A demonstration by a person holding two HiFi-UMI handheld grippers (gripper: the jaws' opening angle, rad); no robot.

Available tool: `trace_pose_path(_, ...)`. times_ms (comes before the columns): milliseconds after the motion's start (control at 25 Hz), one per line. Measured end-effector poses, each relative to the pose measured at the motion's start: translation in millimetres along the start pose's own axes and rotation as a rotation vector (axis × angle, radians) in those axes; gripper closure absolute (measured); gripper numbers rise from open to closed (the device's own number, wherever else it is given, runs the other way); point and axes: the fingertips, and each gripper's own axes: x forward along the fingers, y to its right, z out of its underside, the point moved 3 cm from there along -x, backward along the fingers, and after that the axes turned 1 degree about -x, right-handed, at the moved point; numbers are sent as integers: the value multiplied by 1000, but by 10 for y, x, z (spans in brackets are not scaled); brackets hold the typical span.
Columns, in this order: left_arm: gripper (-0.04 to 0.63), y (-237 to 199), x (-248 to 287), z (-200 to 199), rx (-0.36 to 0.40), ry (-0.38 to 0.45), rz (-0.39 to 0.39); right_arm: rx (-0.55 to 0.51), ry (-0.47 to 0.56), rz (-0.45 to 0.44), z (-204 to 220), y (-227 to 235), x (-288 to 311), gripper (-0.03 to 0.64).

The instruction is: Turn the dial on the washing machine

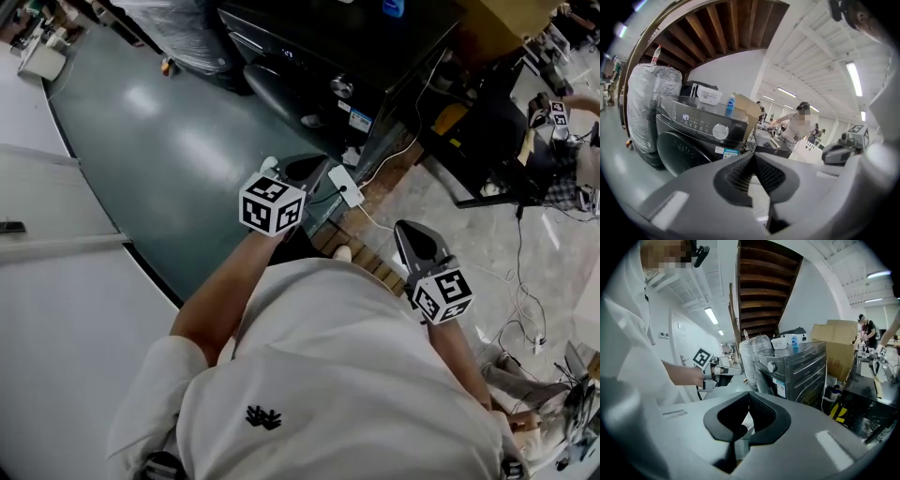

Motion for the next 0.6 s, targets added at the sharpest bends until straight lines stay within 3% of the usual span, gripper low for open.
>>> trace_pose_path(280, 540, 427, -246, 152, 87, -27, 58, -2, 22, -16, 3, 27, -118, 615)
trace_pose_path(600, 540, 635, -337, 247, 91, -52, 95, -9, 26, -53, -14, -69, -120, 615)
